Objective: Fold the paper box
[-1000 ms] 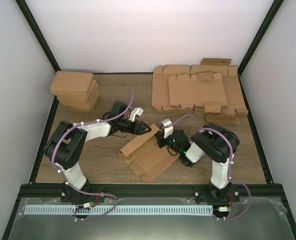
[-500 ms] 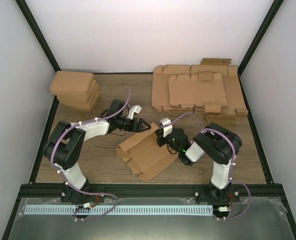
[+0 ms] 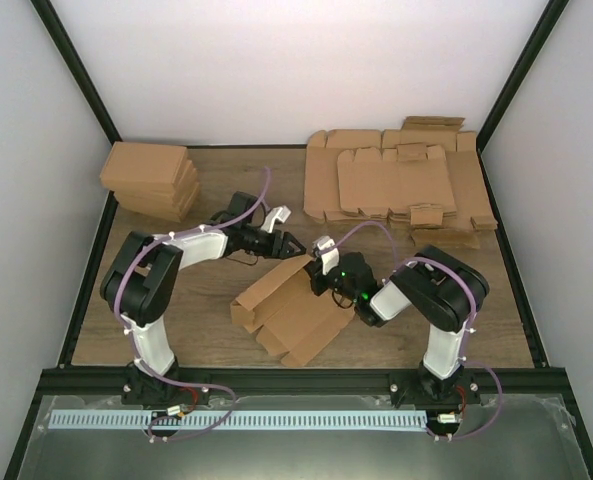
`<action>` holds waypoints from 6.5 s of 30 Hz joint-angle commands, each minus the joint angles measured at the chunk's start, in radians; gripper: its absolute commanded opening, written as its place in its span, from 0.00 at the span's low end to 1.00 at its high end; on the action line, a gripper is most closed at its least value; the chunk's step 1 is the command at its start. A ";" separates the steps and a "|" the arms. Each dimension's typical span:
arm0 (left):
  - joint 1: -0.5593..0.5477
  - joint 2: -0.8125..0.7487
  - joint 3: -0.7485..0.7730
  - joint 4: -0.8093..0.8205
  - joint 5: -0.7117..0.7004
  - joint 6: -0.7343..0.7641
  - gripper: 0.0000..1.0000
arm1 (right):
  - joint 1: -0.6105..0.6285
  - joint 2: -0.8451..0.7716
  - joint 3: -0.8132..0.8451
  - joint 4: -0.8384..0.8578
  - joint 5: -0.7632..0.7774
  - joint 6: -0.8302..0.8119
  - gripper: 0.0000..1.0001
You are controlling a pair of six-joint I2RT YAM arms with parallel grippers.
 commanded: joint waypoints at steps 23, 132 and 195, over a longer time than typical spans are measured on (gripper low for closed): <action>-0.037 0.012 -0.024 -0.040 -0.129 0.071 0.46 | 0.008 0.011 -0.010 0.027 0.013 0.027 0.01; -0.030 -0.477 0.292 -0.797 -0.578 0.231 0.68 | -0.101 -0.606 0.461 -1.164 -0.186 -0.012 1.00; 0.127 -0.390 0.322 -0.628 -0.259 0.188 0.43 | 0.065 -0.534 0.625 -1.238 0.243 0.130 0.95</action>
